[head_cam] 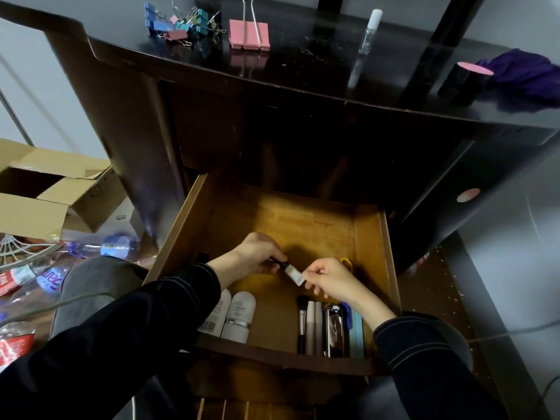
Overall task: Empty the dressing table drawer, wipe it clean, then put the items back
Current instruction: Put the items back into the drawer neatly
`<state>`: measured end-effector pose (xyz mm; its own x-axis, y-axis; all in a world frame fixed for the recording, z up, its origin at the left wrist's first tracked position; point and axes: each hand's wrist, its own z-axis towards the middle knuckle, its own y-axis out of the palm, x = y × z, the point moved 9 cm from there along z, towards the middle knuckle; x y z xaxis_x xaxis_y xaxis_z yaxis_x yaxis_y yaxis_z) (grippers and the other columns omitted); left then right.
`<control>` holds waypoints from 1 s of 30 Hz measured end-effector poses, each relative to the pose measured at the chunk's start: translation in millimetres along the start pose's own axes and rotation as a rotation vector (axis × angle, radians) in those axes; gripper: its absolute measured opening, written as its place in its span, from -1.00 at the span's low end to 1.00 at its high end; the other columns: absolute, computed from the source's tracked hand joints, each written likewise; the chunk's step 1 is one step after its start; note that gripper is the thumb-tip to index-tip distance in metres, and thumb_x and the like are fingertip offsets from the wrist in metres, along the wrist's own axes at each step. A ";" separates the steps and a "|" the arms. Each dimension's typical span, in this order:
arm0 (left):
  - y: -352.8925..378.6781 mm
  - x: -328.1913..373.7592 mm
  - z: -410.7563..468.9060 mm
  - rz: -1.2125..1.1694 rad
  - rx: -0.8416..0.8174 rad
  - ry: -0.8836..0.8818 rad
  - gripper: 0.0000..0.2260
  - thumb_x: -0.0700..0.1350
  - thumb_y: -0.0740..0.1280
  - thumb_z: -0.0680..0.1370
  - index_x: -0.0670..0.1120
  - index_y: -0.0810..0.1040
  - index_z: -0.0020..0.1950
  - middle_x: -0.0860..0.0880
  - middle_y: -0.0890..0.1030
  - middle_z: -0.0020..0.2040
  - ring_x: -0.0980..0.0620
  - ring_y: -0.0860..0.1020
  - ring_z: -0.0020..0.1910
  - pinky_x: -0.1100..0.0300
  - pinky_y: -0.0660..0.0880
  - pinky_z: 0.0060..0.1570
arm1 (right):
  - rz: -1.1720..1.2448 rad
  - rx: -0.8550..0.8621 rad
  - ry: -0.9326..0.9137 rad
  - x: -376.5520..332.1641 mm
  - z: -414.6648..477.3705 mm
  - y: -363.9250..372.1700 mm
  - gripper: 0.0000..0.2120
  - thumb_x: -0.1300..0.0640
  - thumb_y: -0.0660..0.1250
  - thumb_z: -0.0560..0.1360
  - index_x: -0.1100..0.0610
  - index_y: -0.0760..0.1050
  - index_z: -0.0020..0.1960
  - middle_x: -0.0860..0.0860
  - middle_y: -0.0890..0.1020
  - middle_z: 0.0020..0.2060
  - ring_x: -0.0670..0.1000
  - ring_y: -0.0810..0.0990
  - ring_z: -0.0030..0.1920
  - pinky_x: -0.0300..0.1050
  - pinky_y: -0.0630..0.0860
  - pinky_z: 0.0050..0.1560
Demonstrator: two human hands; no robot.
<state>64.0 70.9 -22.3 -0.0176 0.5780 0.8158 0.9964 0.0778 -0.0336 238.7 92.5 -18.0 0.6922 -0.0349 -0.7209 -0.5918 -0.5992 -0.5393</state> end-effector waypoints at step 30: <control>63.1 -32.5 -21.1 0.834 -0.242 0.102 -0.54 -0.22 0.54 0.46 -0.16 0.45 0.28 -0.12 0.60 0.02 -0.10 0.69 -0.20 0.09 0.66 -0.31 | -0.378 -0.019 -0.035 13.2 10.3 5.0 -0.96 0.13 0.39 0.45 0.00 0.60 -0.12 0.02 0.69 -0.24 0.09 0.68 -0.17 0.17 0.62 -0.08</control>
<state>129.2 39.8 -38.7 0.7213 0.2928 0.6277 0.6711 -0.5199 -0.5286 240.6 97.3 -34.7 0.8456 0.2184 -0.4871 -0.2895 -0.5791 -0.7621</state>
